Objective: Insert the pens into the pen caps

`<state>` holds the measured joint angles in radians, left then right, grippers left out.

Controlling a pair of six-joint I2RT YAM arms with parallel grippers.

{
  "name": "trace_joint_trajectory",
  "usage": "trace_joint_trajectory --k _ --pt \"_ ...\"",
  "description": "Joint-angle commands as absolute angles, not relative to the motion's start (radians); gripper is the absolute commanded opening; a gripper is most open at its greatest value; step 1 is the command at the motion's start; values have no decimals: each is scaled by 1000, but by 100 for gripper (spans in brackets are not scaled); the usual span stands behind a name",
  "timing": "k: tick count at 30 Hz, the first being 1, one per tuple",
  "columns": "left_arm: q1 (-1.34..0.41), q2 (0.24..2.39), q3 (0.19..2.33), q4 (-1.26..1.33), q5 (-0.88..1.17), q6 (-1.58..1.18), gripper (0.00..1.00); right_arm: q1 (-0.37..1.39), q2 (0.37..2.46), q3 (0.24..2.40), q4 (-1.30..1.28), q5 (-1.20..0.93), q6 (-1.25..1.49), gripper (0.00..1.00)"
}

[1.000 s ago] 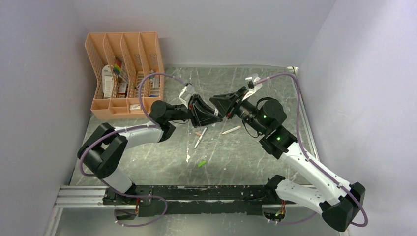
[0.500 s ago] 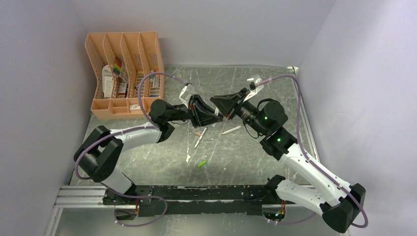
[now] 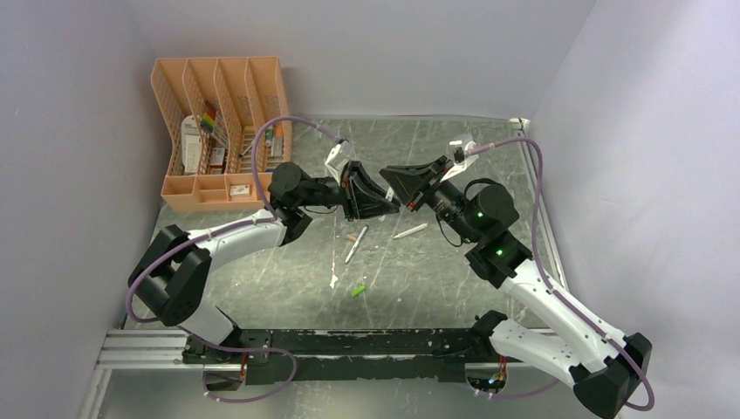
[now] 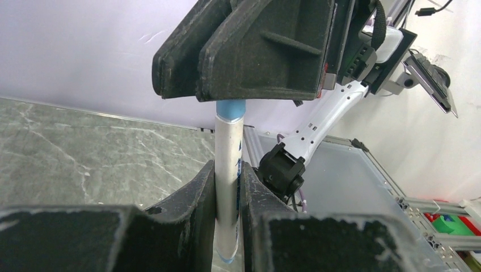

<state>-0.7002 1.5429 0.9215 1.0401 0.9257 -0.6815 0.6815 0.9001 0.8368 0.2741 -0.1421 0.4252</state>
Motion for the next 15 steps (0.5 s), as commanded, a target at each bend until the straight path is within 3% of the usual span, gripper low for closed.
trace_joint_trajectory --k 1,15 --pt "-659 1540 1021 1118 837 -721 7 701 899 765 106 -274 423 0" --pt "-626 1562 1083 1177 850 -787 7 700 906 648 113 -361 459 0"
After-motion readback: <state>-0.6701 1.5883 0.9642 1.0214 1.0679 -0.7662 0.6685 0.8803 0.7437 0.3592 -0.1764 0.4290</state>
